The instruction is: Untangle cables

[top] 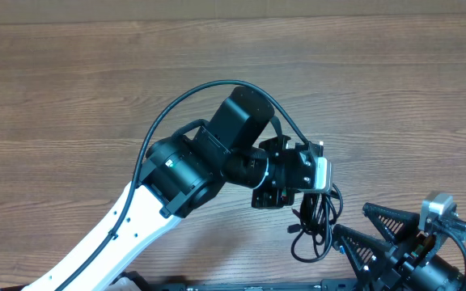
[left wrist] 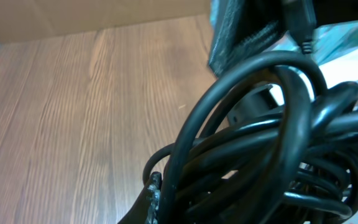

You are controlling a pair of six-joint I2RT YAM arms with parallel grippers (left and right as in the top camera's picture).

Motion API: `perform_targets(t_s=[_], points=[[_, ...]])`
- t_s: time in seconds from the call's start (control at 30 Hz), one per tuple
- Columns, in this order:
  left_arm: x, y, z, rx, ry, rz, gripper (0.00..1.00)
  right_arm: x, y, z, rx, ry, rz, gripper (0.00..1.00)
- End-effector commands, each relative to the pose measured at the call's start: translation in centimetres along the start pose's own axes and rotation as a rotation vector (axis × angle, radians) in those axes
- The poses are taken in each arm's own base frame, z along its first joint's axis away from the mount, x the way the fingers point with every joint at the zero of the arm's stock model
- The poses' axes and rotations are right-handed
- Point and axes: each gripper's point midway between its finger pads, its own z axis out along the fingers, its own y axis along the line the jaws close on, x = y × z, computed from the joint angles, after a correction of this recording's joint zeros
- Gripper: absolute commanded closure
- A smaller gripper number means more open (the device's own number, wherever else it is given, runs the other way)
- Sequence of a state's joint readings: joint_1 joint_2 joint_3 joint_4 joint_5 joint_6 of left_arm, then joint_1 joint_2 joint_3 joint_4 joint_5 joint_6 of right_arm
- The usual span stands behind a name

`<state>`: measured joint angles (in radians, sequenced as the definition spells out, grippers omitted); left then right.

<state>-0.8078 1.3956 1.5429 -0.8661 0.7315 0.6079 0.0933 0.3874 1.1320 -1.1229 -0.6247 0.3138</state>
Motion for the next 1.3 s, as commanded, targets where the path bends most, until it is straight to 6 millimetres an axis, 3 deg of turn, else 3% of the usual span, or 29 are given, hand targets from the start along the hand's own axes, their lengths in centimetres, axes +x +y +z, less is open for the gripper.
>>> perform_targets(t_s=[0.0, 0.13, 0.5, 0.7, 1.27], points=[[-1.7, -2.1, 0.2, 0.105, -0.076, -0.007, 0.96, 0.6, -0.6, 0.6, 0.006, 0.036, 0.018, 0.18], [-1.9, -2.8, 0.6, 0.125, -0.075, 0.002, 0.96, 0.5, -0.8, 0.7, 0.019, 0.031, 0.018, 0.18], [-1.7, -3.8, 0.8, 0.156, -0.061, -0.012, 0.96, 0.4, -4.5, 0.2, 0.223, 0.001, 0.042, 0.19], [-2.6, -4.6, 0.6, 0.208, -0.111, 0.008, 0.96, 1.2, -6.1, -0.2, 0.316, 0.02, 0.066, 0.19], [-4.6, -8.0, -0.4, 0.391, -0.228, 0.043, 0.96, 0.8, -8.1, -1.0, 0.438, -0.015, 0.062, 0.18]])
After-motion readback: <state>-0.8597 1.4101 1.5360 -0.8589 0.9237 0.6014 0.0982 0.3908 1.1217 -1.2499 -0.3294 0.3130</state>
